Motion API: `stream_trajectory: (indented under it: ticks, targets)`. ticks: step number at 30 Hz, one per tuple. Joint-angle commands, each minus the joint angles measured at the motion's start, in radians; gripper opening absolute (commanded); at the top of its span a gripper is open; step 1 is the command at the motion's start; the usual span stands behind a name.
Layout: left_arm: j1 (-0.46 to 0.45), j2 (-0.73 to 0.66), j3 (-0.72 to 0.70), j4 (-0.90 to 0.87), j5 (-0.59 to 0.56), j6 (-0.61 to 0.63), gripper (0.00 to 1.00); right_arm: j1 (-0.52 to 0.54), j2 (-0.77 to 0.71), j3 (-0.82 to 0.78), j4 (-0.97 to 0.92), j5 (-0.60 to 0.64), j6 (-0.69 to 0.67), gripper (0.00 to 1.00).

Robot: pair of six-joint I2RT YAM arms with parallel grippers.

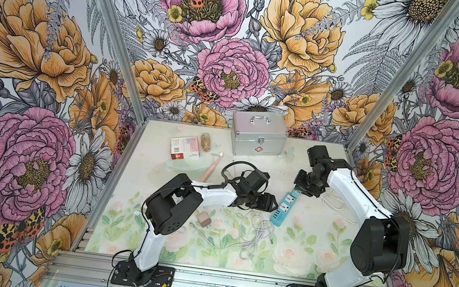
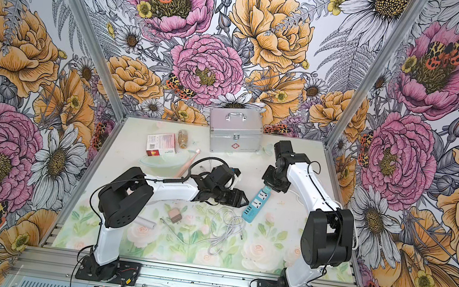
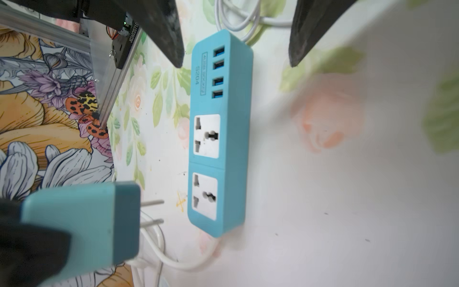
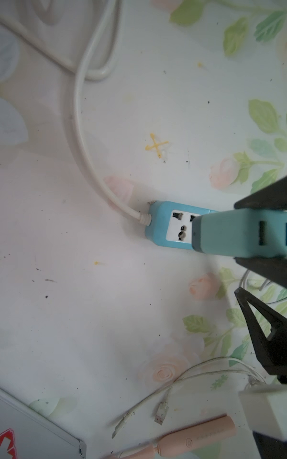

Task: Charge the electric toothbrush
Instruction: Move the socket to the center of the board, then insert the plug into the socket.

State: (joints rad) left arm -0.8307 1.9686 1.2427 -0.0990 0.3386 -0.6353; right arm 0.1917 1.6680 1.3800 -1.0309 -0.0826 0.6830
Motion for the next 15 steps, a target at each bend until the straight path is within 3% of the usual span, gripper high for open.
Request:
stream_trajectory:
  ticks: [1, 15]
  targets:
    - [0.040, -0.089, -0.072, 0.092, -0.043, -0.018, 0.66, 0.020, 0.040, 0.035, -0.052, 0.022, 0.051, 0.03]
    - [0.055, -0.212, -0.175, 0.055, -0.177, 0.096, 0.66, 0.040, 0.122, 0.066, -0.112, 0.123, 0.125, 0.00]
